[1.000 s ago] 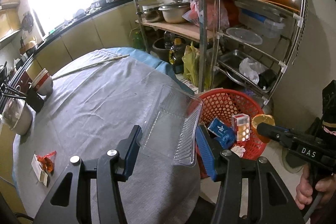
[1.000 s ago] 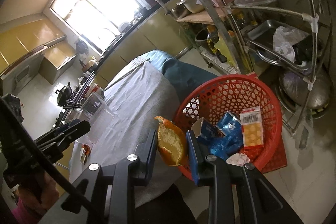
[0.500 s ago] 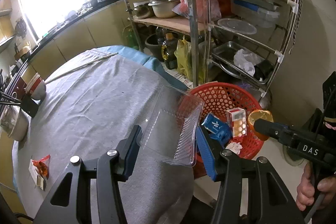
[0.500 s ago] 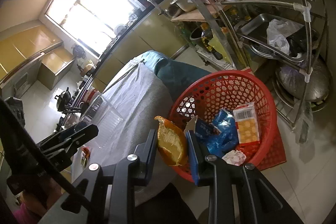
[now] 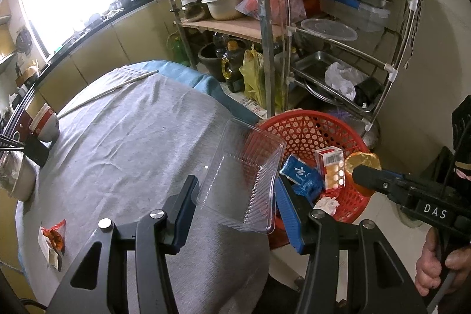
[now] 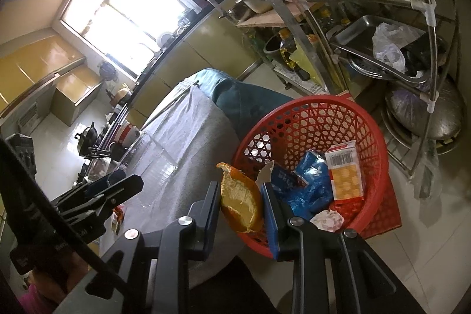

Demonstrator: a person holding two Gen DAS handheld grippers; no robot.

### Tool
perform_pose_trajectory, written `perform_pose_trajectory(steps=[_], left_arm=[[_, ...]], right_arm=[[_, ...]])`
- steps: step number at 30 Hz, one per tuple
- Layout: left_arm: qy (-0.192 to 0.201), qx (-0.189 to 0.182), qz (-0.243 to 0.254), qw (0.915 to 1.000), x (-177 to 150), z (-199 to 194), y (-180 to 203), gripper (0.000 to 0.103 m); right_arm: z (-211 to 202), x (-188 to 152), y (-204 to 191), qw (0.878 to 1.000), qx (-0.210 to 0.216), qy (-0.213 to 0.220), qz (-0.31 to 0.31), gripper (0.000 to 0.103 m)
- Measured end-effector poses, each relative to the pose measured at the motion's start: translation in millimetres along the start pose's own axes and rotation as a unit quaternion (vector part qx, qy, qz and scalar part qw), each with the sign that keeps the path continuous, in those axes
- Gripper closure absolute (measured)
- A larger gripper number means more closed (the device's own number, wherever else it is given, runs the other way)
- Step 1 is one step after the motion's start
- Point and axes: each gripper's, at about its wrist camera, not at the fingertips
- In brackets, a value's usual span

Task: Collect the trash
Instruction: 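Carry the clear tray and orange peel over to the red basket, then lower the tray and peel into the red basket and open both tools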

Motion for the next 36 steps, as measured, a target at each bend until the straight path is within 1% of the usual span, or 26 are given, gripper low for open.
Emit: perform_pose_trajectory(steps=[20, 36], left_arm=[[-0.026, -0.020, 0.026, 0.9991, 6, 27, 22, 0.048], [-0.045, -0.042, 0.051, 0.9968, 16, 47, 50, 0.048]], right_arm=[[4, 2, 23, 1.000, -0.016, -0.004, 0.027, 0.072], [-9, 9, 42, 0.998, -0.032, 0.005, 0.051, 0.072]])
Point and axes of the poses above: each gripper's, at about its wrist camera, not at the fingertips, and z roughly the way its jaws point, y to its right, x to its top, and after that the axes turned 14 degrees about x, right-handed
